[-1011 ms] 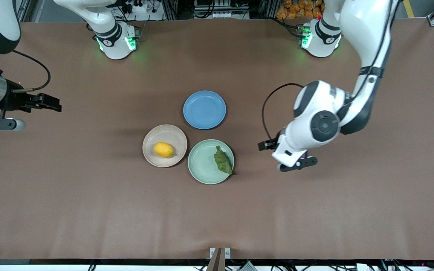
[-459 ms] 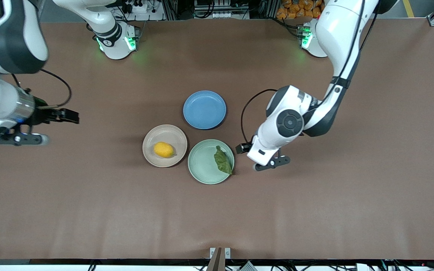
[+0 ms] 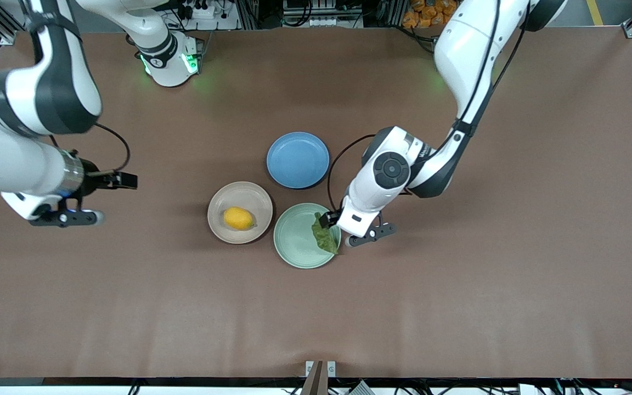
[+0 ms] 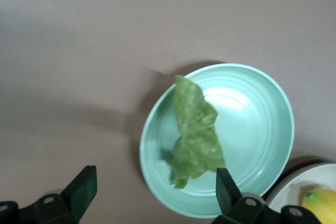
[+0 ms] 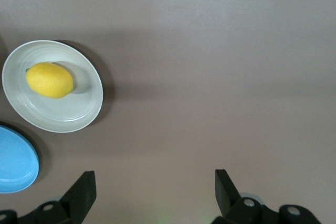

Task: Pick lemon and lettuce from plates
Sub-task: 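Grasp the lettuce with the left gripper while the right gripper reaches the lemon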

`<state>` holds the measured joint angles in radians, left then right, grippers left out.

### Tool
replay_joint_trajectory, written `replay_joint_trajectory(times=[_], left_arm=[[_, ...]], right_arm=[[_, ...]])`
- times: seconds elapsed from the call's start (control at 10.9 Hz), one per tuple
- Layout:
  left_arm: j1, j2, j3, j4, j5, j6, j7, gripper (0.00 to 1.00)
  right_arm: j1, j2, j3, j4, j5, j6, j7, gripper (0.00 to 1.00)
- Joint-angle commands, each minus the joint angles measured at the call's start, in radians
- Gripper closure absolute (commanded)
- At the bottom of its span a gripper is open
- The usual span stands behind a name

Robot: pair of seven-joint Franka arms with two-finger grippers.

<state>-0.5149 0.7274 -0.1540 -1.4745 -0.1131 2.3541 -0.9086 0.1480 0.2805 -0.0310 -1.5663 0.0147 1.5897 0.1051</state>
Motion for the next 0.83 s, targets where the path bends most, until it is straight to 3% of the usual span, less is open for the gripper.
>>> replay_joint_trajectory(times=[0.0,0.55,0.64,0.74], left_arm=[[-0.031,0.085,0.007,0.077,-0.014,0.071,-0.052,0.00],[-0.036,0.150,0.007,0.089,-0.017,0.177,-0.053,0.00],[-0.034,0.159,0.007,0.089,-0.019,0.177,-0.062,0.05],[-0.034,0.165,0.007,0.089,-0.019,0.185,-0.081,0.25]], right_arm=[[0.073,0.086,-0.001,0.011,-0.001,0.073,0.157,0.00],[0.153,0.166,-0.001,0.012,-0.004,0.159,0.337,0.00],[0.162,0.169,-0.001,0.008,-0.012,0.191,0.335,0.00],[0.176,0.177,-0.001,0.008,-0.010,0.214,0.338,0.00]])
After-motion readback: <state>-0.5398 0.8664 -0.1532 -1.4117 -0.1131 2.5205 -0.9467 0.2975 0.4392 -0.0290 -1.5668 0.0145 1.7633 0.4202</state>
